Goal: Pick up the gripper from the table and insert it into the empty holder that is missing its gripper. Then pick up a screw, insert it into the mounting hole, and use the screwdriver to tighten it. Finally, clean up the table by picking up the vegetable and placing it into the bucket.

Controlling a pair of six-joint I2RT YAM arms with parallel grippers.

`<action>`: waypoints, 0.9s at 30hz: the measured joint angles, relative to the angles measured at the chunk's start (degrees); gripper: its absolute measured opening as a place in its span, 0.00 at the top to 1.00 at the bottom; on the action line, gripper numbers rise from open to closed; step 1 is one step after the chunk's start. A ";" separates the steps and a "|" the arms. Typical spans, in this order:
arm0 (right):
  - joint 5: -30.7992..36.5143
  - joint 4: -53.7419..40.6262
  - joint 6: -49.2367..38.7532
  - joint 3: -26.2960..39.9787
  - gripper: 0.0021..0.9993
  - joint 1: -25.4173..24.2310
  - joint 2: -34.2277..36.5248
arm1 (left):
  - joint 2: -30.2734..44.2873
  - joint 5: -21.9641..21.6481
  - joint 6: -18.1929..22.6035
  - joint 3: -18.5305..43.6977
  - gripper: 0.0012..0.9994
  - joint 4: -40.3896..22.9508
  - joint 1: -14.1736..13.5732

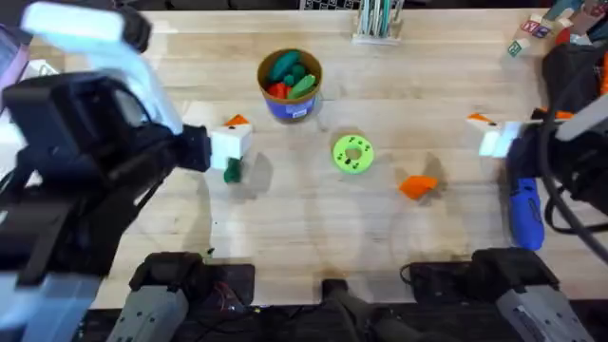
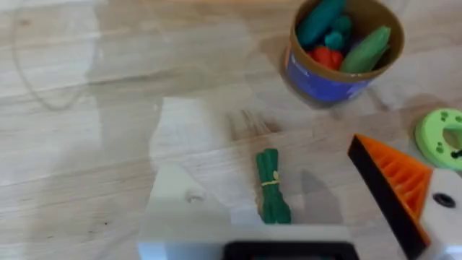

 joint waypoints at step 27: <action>0.00 0.75 -0.01 0.97 0.10 0.00 2.70 | 19.06 6.43 1.20 5.69 0.01 -1.06 -8.84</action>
